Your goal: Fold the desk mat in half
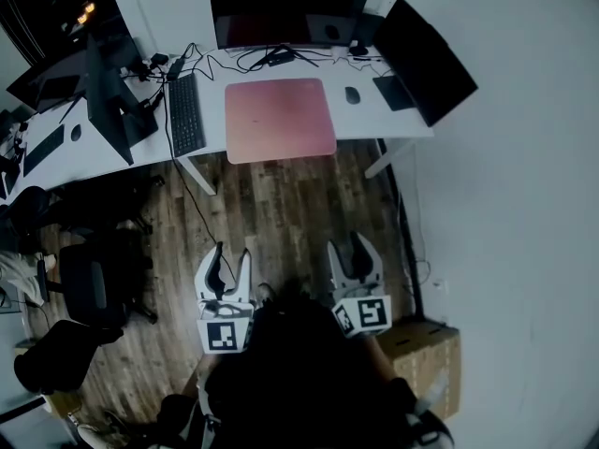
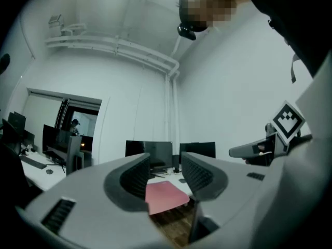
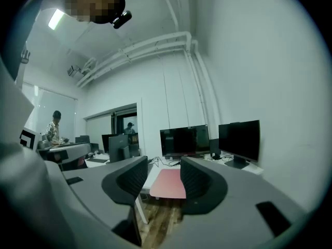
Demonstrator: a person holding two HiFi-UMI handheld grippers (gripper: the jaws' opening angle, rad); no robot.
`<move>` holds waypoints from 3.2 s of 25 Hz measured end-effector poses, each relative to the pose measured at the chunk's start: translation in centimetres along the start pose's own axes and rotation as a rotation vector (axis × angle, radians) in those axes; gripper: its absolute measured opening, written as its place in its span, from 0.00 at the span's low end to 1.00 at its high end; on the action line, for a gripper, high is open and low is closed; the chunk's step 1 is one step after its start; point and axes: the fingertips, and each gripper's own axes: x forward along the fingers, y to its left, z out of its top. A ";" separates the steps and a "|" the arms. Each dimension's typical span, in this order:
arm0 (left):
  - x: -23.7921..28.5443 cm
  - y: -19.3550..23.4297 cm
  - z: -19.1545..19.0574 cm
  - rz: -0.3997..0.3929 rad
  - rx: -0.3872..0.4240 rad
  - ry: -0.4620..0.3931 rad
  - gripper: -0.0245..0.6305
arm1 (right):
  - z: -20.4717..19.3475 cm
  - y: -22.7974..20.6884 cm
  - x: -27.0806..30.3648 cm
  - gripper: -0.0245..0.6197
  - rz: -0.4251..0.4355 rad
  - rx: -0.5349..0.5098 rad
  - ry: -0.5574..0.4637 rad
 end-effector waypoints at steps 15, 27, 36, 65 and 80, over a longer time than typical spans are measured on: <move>1.8 -1.2 -5.6 -0.128 -0.029 0.156 0.30 | -4.4 1.5 2.5 0.31 0.001 0.032 0.126; 13.3 -1.4 -6.5 -0.024 0.026 0.163 0.30 | -3.9 -5.1 12.9 0.31 0.109 0.045 0.120; 20.4 -2.2 -8.1 0.045 0.058 0.170 0.30 | -4.8 -9.5 20.0 0.31 0.221 -0.073 0.144; 31.4 4.8 -38.8 -0.163 0.882 0.609 0.43 | -29.9 -14.9 36.3 0.37 0.211 -0.835 0.557; 32.1 9.1 -50.4 -0.099 1.092 0.754 0.47 | -40.7 -16.7 39.6 0.38 0.151 -1.164 0.522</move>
